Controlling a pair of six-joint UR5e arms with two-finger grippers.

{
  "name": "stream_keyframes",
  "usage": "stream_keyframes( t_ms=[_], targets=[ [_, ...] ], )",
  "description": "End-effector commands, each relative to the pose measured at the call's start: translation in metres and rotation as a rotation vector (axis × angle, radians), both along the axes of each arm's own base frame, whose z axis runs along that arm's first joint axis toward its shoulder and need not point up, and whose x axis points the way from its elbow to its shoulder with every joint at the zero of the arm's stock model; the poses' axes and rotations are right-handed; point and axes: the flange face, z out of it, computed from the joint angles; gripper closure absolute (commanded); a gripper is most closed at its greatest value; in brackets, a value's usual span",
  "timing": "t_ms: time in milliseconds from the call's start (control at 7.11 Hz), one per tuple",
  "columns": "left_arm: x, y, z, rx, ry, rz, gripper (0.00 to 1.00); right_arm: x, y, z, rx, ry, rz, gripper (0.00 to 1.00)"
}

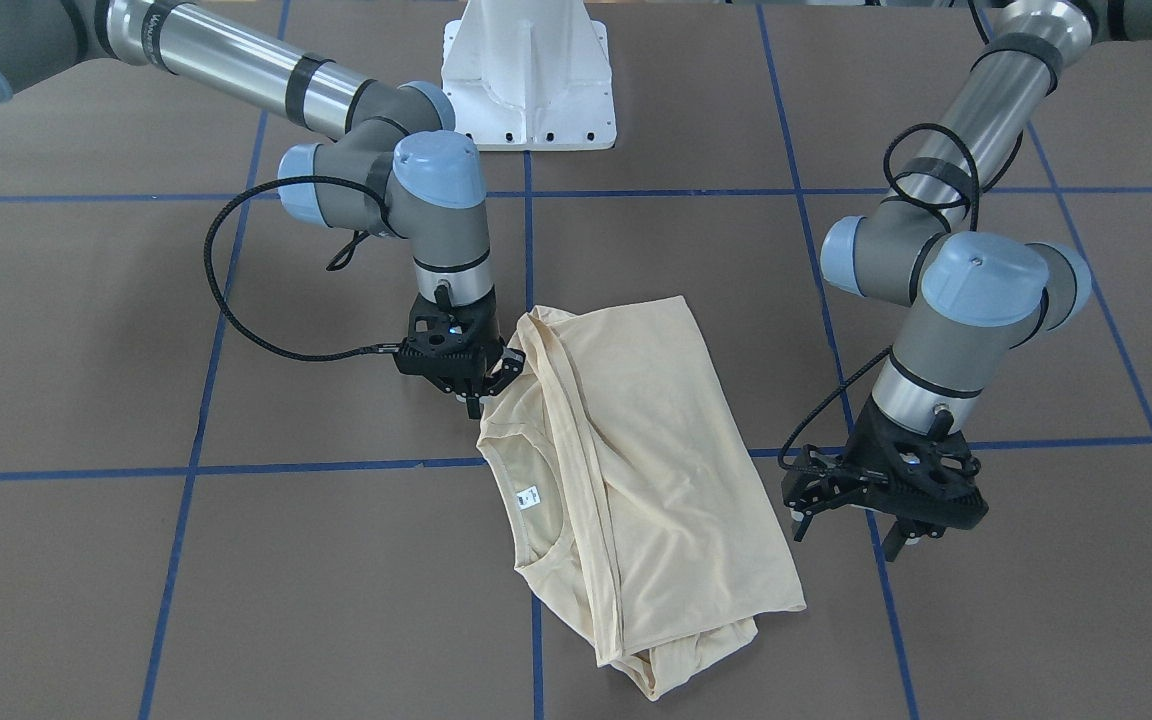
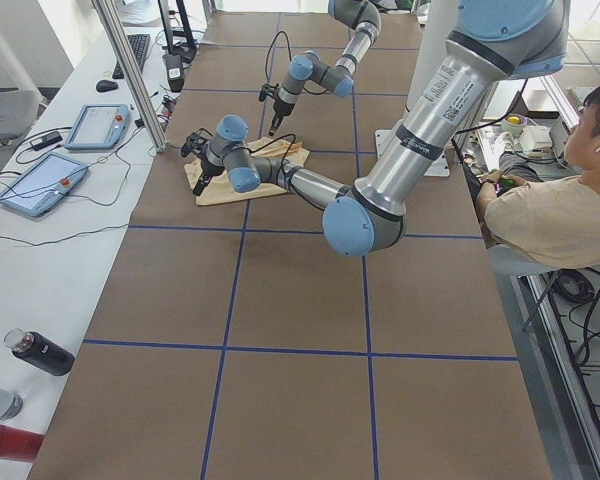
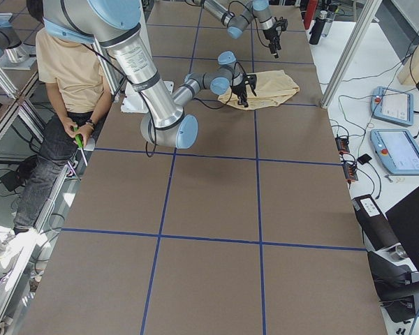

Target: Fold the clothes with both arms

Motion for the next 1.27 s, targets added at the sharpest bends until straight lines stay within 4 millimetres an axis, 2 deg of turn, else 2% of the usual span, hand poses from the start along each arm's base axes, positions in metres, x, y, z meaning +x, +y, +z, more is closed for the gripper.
stream_keyframes(
  t_ms=[0,141,281,422,563,1126],
  targets=[
    [-0.001,0.002,0.001,-0.001,0.002,-0.001,0.0,0.0,0.026,-0.005,0.017,-0.019,-0.026,0.88],
    [-0.001,0.003,0.001,-0.002,0.003,0.0,0.0,-0.005,0.023,-0.011,0.018,-0.019,-0.023,0.43],
    [-0.001,0.006,0.0,0.002,0.006,0.001,0.0,-0.01,0.014,-0.013,0.016,-0.01,-0.017,0.23],
    [-0.004,0.009,0.004,0.001,0.005,0.001,0.0,-0.023,-0.003,-0.024,0.015,0.002,-0.009,0.2],
    [-0.004,0.009,0.004,0.001,0.005,0.001,0.0,-0.03,-0.011,-0.02,0.01,0.02,-0.007,0.2],
    [-0.003,0.009,0.005,0.0,0.004,0.003,0.0,-0.028,-0.026,-0.006,0.023,0.062,-0.014,0.25]
  ],
)
